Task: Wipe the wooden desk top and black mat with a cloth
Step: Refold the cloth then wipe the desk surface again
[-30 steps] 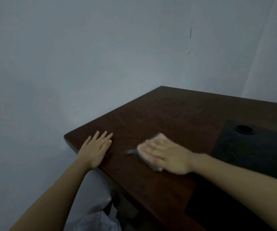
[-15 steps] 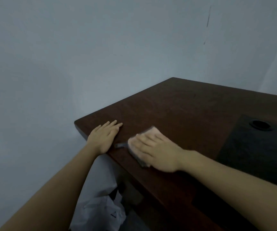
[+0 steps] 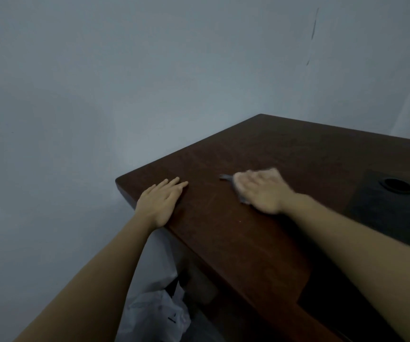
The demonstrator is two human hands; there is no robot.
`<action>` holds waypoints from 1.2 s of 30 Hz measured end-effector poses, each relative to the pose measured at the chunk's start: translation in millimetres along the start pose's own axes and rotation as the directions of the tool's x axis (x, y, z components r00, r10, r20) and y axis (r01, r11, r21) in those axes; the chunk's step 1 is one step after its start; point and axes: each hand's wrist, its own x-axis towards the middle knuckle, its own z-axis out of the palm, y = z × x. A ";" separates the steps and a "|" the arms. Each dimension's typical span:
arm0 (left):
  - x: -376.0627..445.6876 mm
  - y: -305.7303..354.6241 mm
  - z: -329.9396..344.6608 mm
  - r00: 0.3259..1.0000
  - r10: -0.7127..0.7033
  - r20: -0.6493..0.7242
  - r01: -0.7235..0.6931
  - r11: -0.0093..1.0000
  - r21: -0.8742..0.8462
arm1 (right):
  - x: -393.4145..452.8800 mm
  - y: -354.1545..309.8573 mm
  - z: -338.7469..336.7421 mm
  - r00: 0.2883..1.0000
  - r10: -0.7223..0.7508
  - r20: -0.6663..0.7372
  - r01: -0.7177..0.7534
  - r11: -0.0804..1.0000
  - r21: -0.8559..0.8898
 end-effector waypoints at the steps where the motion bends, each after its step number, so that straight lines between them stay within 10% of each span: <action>1: -0.3 -0.9 -0.1 1.000 0.010 -0.002 -0.010 0.999 0.033 | -6.1 -30.8 -5.5 0.997 -0.075 -0.035 0.075 0.997 -0.012; 7: -0.4 -2.2 0.1 1.000 0.019 -0.017 -0.019 0.999 0.029 | -99.4 -86.7 0.6 0.893 -0.445 -0.063 0.449 0.878 0.166; 16: 2.9 -5.1 1.6 1.000 0.029 -0.009 -0.028 0.996 0.090 | -42.4 91.4 26.1 0.979 0.198 0.053 -0.202 0.974 0.098; 29: 0.9 0.5 -2.6 0.998 -0.034 0.047 0.034 0.999 0.005 | -176.0 -24.0 18.5 0.949 -0.313 -0.032 0.314 0.939 0.142; 36: 4.1 -3.3 -0.6 1.000 -0.020 0.019 0.020 1.000 0.003 | -133.9 106.2 33.6 0.995 0.099 0.019 -0.100 0.990 0.102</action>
